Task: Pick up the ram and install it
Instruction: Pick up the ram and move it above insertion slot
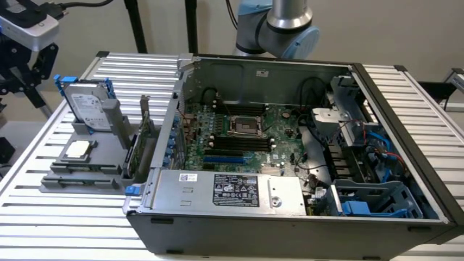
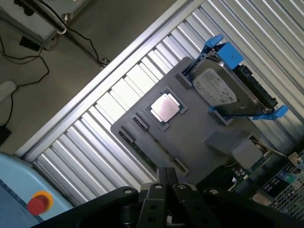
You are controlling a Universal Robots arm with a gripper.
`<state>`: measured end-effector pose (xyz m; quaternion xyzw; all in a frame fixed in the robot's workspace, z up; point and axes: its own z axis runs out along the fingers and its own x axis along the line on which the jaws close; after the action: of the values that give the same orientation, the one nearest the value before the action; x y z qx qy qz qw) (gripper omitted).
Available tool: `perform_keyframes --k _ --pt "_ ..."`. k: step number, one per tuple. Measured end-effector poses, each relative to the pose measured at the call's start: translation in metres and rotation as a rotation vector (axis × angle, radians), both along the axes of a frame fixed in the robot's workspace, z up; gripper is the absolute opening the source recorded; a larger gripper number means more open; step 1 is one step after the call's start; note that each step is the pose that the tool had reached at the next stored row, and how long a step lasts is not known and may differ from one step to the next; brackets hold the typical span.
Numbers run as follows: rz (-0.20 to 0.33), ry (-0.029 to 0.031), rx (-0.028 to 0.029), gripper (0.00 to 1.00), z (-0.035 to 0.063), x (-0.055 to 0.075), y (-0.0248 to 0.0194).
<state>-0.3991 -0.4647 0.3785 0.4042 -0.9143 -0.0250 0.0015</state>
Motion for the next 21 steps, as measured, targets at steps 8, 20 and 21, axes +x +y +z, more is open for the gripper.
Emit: perform_keyframes --k 8,20,21 --pt "0.145 0.0014 0.0001 0.11 -0.0016 0.0000 0.0000" --pt "0.363 0.0017 -0.0001 0.11 -0.0068 0.0000 0.0000" --pt "0.382 0.0017 -0.0001 0.11 -0.0073 0.0000 0.0000"
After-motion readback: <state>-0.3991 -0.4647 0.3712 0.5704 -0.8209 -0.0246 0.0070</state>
